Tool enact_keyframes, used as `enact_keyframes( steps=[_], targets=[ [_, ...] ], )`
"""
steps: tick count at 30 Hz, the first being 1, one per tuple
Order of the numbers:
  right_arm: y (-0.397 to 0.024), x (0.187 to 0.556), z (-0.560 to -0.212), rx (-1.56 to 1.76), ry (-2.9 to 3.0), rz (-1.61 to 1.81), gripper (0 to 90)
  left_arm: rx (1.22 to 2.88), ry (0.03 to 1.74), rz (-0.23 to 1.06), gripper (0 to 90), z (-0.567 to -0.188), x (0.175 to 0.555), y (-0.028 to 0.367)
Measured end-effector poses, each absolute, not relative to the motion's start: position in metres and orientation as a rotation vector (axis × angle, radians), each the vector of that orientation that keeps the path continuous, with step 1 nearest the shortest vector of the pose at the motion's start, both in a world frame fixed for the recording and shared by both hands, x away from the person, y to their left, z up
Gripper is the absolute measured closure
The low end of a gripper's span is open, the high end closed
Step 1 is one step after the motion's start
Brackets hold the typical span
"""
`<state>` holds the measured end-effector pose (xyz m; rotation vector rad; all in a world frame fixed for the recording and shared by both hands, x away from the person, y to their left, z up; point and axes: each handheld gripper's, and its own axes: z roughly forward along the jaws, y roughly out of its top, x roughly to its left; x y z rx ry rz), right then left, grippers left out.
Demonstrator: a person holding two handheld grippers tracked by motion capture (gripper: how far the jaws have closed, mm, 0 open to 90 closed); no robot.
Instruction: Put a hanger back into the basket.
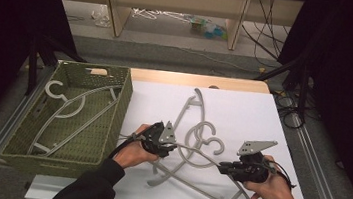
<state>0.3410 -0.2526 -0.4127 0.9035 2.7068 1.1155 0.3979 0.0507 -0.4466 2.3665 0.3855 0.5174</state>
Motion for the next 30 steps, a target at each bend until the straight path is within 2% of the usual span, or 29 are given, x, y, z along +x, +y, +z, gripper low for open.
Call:
enact_keyframes(
  steps=[3, 13, 18, 22, 30],
  targets=[
    [-0.253, 0.341, -0.412, 0.859, 2.714, 1.104, 81.7, 2.389, 0.310, 0.471, 68.4, -0.443, 0.394, 0.050],
    [-0.261, 0.341, -0.411, 0.774, 2.733, 1.120, 80.1, 2.457, 0.224, 0.322, 74.3, -0.434, 0.386, 0.053],
    [-0.263, 0.340, -0.408, 0.774, 2.728, 1.107, 74.7, 2.444, 0.210, 0.267, 76.7, -0.431, 0.379, 0.055],
    [-0.265, 0.340, -0.404, 0.805, 2.676, 1.109, 65.1, 2.400, 0.248, 0.222, 79.4, -0.428, 0.372, 0.057],
    [-0.267, 0.340, -0.393, 0.826, 2.591, 1.150, 51.5, 2.336, 0.342, 0.162, 81.0, -0.423, 0.366, 0.067]
  ],
)
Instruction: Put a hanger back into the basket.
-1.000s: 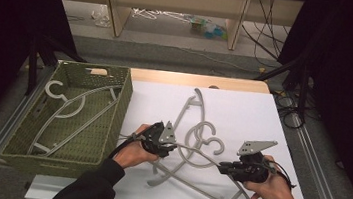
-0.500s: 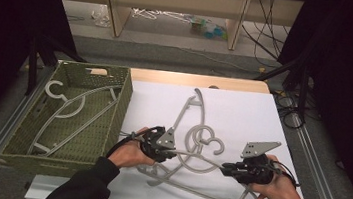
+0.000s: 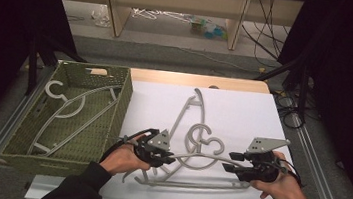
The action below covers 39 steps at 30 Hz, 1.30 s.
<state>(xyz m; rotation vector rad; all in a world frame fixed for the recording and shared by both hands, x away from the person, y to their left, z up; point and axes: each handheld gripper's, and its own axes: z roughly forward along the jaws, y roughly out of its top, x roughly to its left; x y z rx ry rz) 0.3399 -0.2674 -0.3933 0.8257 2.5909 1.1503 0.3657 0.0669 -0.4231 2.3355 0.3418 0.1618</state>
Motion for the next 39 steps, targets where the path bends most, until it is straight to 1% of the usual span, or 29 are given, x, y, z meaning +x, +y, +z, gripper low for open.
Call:
enact_keyframes(
  steps=[4, 5, 8, 9, 10, 16, 27, 33, 39],
  targets=[
    [-0.270, 0.339, -0.390, 0.826, 2.574, 1.159, 50.3, 2.309, 0.402, 0.135, 81.1, -0.424, 0.365, 0.072],
    [-0.270, 0.339, -0.390, 0.845, 2.576, 1.157, 49.8, 2.298, 0.445, 0.113, 81.1, -0.423, 0.365, 0.075],
    [-0.271, 0.339, -0.390, 0.851, 2.559, 1.165, 49.4, 2.253, 0.516, 0.068, 81.0, -0.421, 0.365, 0.079],
    [-0.272, 0.338, -0.389, 0.855, 2.560, 1.167, 49.2, 2.253, 0.516, 0.068, 81.0, -0.421, 0.365, 0.079],
    [-0.272, 0.337, -0.389, 0.849, 2.550, 1.169, 48.9, 2.224, 0.557, 0.047, 81.0, -0.419, 0.366, 0.083],
    [-0.277, 0.334, -0.384, 0.858, 2.533, 1.193, 48.5, 2.186, 0.614, 0.047, 81.1, -0.410, 0.366, 0.089],
    [-0.283, 0.325, -0.383, 0.871, 2.508, 1.219, 47.9, 2.054, 0.716, 0.169, 81.1, -0.377, 0.369, 0.124],
    [-0.283, 0.321, -0.389, 0.889, 2.526, 1.225, 47.2, 1.977, 0.761, 0.239, 81.2, -0.345, 0.367, 0.150],
    [-0.281, 0.321, -0.395, 0.904, 2.528, 1.232, 44.8, 1.930, 0.808, 0.307, 81.2, -0.324, 0.370, 0.179]
  ],
)
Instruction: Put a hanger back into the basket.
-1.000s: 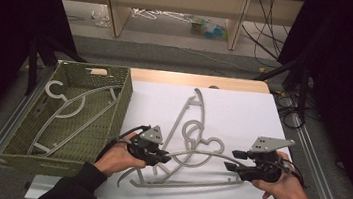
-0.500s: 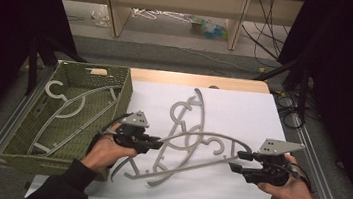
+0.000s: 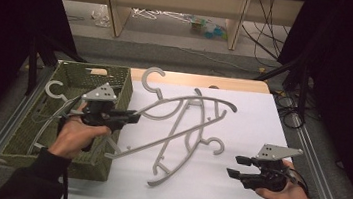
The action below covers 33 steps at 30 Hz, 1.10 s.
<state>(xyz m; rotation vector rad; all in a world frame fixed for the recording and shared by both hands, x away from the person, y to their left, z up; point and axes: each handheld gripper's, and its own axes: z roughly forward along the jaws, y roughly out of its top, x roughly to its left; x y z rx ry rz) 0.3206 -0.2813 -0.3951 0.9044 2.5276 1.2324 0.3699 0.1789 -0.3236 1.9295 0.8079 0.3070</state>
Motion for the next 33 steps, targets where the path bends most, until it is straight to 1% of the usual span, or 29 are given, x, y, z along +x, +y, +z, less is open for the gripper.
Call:
enact_keyframes(
  steps=[6, 7, 8, 12, 20, 27, 33],
  targets=[
    [-0.279, 0.321, -0.401, 0.916, 2.519, 1.243, 40.8, 1.870, 0.889, 0.379, 81.2, -0.315, 0.376, 0.219],
    [-0.279, 0.321, -0.401, 0.916, 2.519, 1.243, 40.8, 1.870, 0.889, 0.379, 81.2, -0.315, 0.376, 0.219],
    [-0.279, 0.321, -0.401, 0.924, 2.524, 1.240, 40.4, 1.849, 0.925, 0.396, 81.2, -0.314, 0.377, 0.233],
    [-0.279, 0.321, -0.403, 0.930, 2.528, 1.242, 40.4, 1.801, 0.983, 0.440, 81.2, -0.313, 0.379, 0.258],
    [-0.280, 0.321, -0.406, 0.941, 2.531, 1.241, 40.1, 1.775, 1.064, 0.514, 81.2, -0.319, 0.381, 0.303],
    [-0.280, 0.322, -0.409, 0.969, 2.513, 1.243, 36.2, 1.751, 1.127, 0.562, 81.2, -0.330, 0.384, 0.333],
    [-0.281, 0.323, -0.411, 0.980, 2.501, 1.248, 33.7, 1.745, 1.145, 0.605, 81.2, -0.338, 0.388, 0.353]
  ],
)
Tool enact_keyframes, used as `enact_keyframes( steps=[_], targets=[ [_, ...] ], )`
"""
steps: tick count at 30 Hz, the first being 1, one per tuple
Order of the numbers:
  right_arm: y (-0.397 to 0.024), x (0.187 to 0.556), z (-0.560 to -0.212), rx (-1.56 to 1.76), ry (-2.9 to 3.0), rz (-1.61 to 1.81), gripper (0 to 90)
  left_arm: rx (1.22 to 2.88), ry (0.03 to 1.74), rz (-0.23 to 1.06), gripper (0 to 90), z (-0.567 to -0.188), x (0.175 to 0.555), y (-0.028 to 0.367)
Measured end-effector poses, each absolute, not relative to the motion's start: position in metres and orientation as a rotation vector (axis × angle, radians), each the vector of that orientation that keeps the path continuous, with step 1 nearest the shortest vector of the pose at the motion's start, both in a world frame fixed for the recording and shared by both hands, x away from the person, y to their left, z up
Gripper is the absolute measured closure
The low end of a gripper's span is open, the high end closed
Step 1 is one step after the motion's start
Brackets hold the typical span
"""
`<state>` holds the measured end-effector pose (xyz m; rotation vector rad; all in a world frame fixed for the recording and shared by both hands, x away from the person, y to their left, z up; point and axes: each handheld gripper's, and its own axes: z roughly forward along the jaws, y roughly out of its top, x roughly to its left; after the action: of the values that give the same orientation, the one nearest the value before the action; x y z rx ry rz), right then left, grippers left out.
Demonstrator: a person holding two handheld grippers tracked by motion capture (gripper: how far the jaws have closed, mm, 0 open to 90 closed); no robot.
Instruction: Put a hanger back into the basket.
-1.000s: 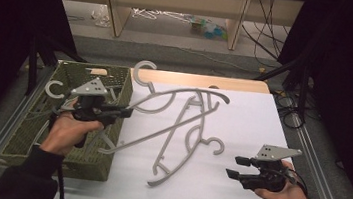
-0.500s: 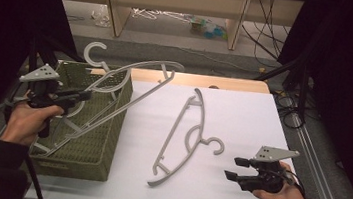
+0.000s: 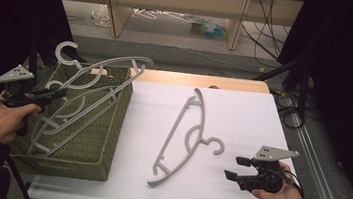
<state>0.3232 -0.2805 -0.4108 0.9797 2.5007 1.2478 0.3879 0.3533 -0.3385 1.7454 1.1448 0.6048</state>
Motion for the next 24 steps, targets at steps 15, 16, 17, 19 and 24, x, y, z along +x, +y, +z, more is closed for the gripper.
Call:
enact_keyframes(
  steps=[15, 16, 17, 19, 24],
  targets=[
    [-0.281, 0.323, -0.412, 1.013, 2.516, 1.244, 32.9, 1.773, 1.185, 0.701, 81.2, -0.351, 0.382, 0.393],
    [-0.280, 0.323, -0.412, 1.009, 2.514, 1.243, 32.8, 1.778, 1.183, 0.704, 81.1, -0.352, 0.382, 0.395],
    [-0.280, 0.323, -0.412, 1.009, 2.514, 1.242, 32.9, 1.784, 1.188, 0.704, 81.1, -0.354, 0.382, 0.396],
    [-0.280, 0.323, -0.413, 1.002, 2.511, 1.243, 32.8, 1.784, 1.199, 0.705, 81.1, -0.357, 0.382, 0.399],
    [-0.281, 0.323, -0.413, 1.008, 2.515, 1.250, 32.8, 1.778, 1.211, 0.697, 81.1, -0.363, 0.382, 0.404]
  ],
)
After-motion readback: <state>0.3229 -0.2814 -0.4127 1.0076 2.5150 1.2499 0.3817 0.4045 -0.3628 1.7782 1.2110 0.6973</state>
